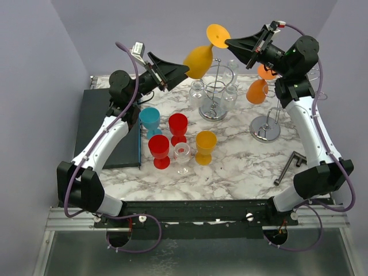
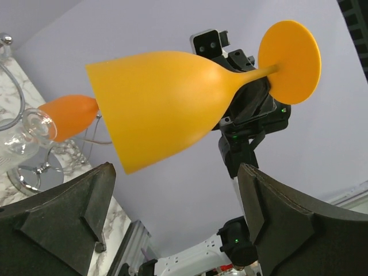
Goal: Take the wine glass off the wine glass rack
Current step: Pick up the wine glass from the wine rack, then place the wine glass at the center of the board.
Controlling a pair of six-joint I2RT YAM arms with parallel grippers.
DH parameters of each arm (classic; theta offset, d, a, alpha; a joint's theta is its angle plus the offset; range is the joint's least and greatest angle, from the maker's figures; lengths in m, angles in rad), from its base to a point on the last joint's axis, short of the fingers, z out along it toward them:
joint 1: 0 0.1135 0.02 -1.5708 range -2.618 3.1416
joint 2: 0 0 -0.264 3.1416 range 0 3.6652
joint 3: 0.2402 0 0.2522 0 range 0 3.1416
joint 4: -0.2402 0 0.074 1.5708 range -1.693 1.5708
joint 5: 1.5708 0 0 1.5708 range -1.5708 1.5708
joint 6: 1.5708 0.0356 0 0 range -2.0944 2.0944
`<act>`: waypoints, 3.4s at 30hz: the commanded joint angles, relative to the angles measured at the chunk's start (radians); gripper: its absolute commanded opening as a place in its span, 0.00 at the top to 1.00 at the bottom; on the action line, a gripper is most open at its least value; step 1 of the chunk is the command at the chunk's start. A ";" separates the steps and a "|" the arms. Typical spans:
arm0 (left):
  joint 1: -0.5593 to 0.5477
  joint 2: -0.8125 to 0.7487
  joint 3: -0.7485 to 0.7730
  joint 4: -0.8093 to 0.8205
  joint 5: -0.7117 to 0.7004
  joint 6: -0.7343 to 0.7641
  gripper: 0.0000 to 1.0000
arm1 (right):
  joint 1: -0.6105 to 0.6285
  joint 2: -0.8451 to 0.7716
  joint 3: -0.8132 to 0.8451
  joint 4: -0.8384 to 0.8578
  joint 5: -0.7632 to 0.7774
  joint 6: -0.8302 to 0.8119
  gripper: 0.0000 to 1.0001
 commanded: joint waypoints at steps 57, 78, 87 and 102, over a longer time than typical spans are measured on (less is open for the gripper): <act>-0.006 -0.133 -0.048 0.042 0.020 -0.052 1.00 | 0.054 -0.235 -0.125 -0.438 0.403 -0.556 0.00; -0.441 -0.154 0.325 -1.157 -0.335 0.644 1.00 | 0.053 -0.140 0.379 -0.932 0.766 -1.058 0.00; -0.719 0.004 0.473 -1.380 -0.574 0.748 1.00 | 0.036 -0.051 0.534 -1.028 0.860 -1.137 0.00; -0.906 0.252 0.590 -1.591 -0.770 0.850 1.00 | -0.250 -0.068 0.410 -1.011 0.635 -1.117 0.00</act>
